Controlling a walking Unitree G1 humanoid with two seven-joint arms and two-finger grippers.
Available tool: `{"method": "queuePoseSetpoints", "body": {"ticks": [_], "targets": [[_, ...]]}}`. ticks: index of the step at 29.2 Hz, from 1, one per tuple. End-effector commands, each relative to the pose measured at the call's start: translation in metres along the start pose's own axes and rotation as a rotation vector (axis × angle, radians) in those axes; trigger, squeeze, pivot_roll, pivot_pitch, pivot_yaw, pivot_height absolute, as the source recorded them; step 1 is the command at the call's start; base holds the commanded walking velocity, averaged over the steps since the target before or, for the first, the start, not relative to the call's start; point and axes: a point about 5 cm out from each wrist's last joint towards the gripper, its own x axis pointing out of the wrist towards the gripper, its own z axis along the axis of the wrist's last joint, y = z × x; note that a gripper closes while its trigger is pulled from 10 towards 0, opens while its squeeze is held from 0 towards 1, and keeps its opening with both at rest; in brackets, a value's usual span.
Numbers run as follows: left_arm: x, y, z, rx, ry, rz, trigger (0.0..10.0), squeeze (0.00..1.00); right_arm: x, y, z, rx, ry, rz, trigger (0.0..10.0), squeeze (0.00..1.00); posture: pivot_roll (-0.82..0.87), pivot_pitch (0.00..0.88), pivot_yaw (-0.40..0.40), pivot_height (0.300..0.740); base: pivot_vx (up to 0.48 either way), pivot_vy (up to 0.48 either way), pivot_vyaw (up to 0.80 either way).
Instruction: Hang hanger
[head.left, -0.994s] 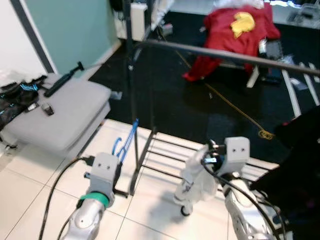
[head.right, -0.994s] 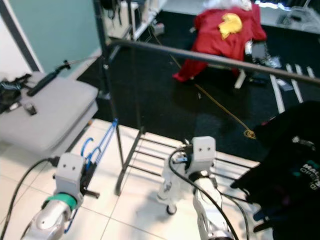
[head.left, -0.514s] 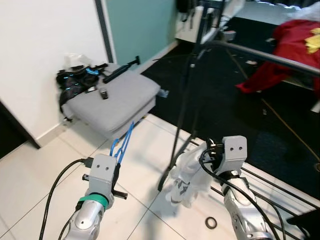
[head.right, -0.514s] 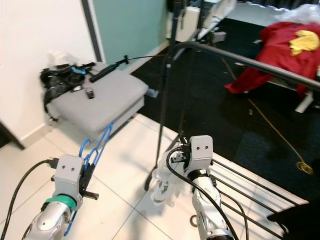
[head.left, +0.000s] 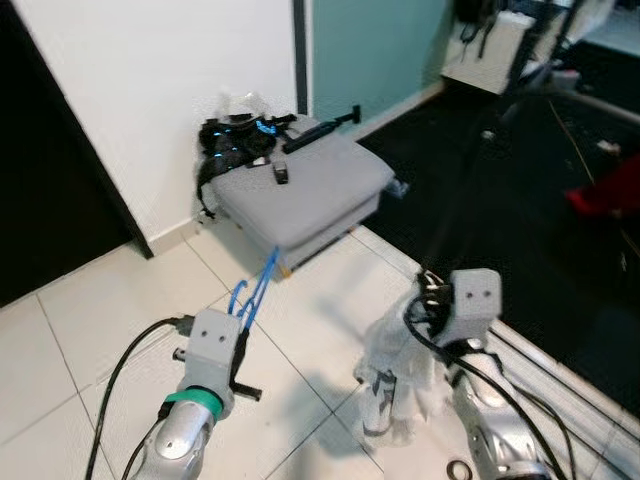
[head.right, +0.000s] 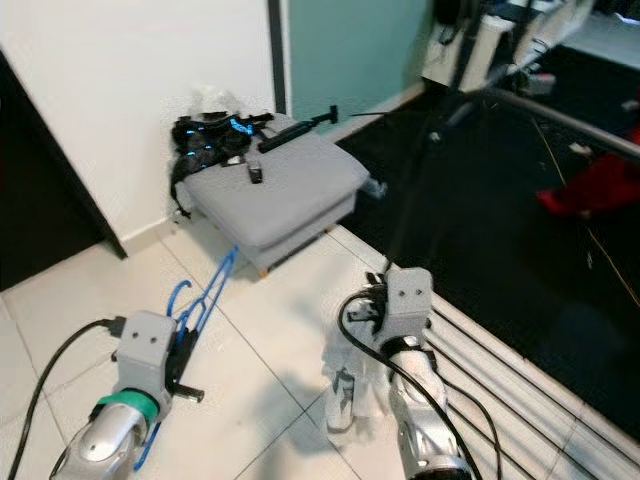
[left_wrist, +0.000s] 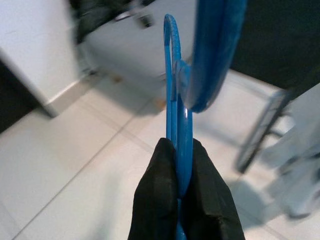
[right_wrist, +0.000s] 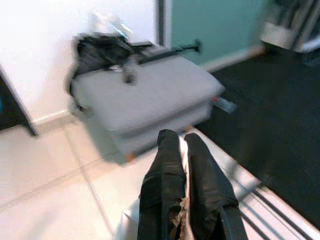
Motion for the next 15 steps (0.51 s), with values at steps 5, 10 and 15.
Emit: {"method": "queuePoseSetpoints", "body": {"ticks": [5,10,15], "targets": [[-0.002,-0.002,-0.006,-0.001,0.027,-0.006,10.0,0.00,-0.003,-0.003,-0.003,0.003,0.005,-0.012,10.0,0.00,-0.10,0.182,0.060,0.740,0.000,0.000,0.75],[-0.001,0.001,-0.003,0.008,0.015,-0.012,10.0,0.00,-0.001,-0.006,0.001,-0.007,-0.007,-0.010,10.0,0.00,-0.10,0.181,0.060,0.740,0.000,0.000,0.75],[0.000,0.006,0.006,0.055,-0.013,-0.076,10.0,0.00,0.006,-0.018,0.014,-0.081,-0.035,0.058,10.0,0.00,-0.10,0.182,0.059,0.740,0.000,0.000,0.74]]}}
